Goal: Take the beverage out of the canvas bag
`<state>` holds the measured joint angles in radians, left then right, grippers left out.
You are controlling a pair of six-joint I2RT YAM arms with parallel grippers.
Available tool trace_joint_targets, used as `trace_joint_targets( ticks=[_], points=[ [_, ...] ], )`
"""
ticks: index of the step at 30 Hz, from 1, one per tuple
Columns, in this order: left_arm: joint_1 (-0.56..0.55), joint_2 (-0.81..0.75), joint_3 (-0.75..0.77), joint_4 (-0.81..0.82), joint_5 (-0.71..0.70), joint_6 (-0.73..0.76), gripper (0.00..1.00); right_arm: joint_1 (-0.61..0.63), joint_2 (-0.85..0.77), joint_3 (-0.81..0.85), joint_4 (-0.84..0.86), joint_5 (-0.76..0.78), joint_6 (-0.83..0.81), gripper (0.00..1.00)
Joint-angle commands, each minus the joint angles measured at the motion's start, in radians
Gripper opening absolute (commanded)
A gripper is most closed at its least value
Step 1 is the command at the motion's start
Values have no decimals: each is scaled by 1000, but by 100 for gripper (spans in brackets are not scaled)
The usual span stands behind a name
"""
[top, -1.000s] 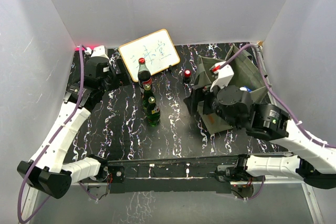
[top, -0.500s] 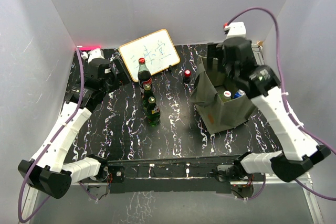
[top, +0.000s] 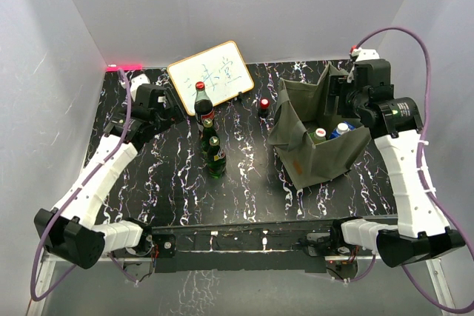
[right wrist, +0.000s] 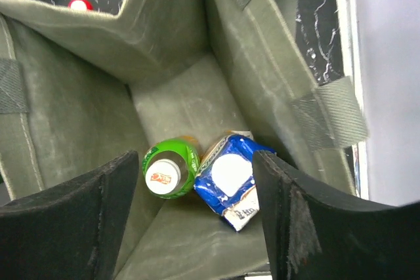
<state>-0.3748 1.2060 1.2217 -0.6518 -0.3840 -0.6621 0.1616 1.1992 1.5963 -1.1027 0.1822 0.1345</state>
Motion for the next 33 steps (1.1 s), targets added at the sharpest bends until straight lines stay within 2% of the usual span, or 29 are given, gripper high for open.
trace_joint_targets(
  ticks=[1,3,5,11,16,22,28,33],
  points=[
    [6,31,-1,9,-16,-19,95,-6,10,-65,12,-56,21,67],
    [6,54,8,7,-18,-10,95,-7,4,-92,8,-83,25,51],
    [7,67,10,9,-31,-8,95,-7,-11,-123,-3,-81,38,42],
    [14,99,19,-3,-37,-15,95,-8,-105,-284,0,-24,125,39],
    [27,102,16,-22,-38,-15,95,-7,-183,-420,67,-27,237,43],
    [57,112,26,-45,-39,-5,95,-7,-214,-543,23,-47,367,47],
    [84,137,25,-50,-14,12,95,-7,-267,-582,59,6,333,55],
    [98,187,42,-30,14,18,95,-7,-215,-523,109,2,285,61]
  ],
)
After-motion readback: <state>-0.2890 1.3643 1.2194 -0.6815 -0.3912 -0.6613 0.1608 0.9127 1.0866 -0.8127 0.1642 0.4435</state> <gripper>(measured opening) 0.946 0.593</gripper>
